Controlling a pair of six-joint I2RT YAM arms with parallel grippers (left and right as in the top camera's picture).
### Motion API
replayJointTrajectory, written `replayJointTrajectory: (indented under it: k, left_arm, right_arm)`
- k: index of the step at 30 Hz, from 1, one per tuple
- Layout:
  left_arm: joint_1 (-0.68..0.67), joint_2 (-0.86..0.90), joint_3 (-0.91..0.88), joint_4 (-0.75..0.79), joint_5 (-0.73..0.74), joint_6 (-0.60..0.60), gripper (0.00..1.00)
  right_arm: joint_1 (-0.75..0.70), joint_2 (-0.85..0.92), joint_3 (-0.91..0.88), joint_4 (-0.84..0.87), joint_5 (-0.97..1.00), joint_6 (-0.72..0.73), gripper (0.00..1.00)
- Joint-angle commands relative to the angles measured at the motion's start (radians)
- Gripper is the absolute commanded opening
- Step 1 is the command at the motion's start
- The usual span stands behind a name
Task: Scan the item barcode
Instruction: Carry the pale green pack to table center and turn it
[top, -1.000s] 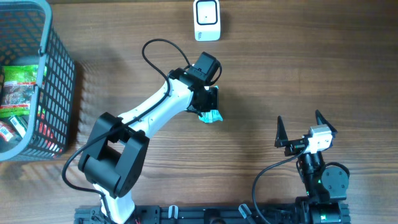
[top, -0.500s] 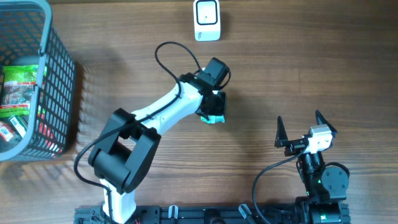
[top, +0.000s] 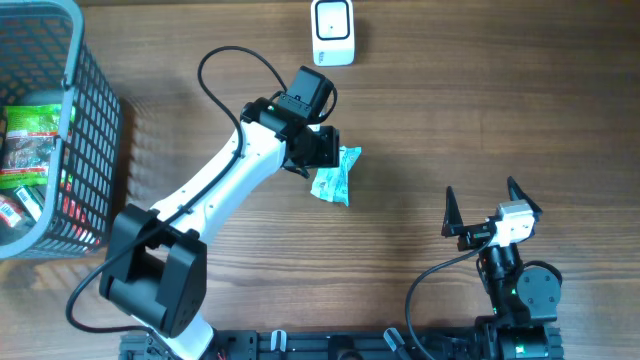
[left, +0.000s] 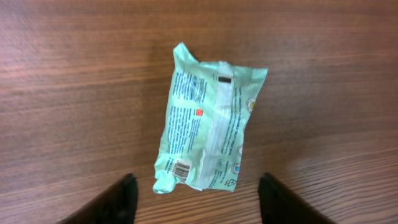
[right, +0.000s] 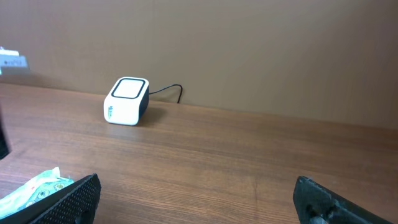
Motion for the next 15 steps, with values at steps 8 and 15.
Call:
replayJointTrajectory:
  k: [8,15]
  left_arm:
    - [-0.030,0.098,-0.176,0.089,-0.006,-0.043,0.15]
    - [-0.035,0.125,-0.274,0.193,0.006,-0.048,0.22]
  right_arm:
    - [0.001,-0.004,-0.001,0.005,-0.002,0.001,1.00]
    - [0.001,-0.004,-0.001,0.005,-0.002,0.001,1.00]
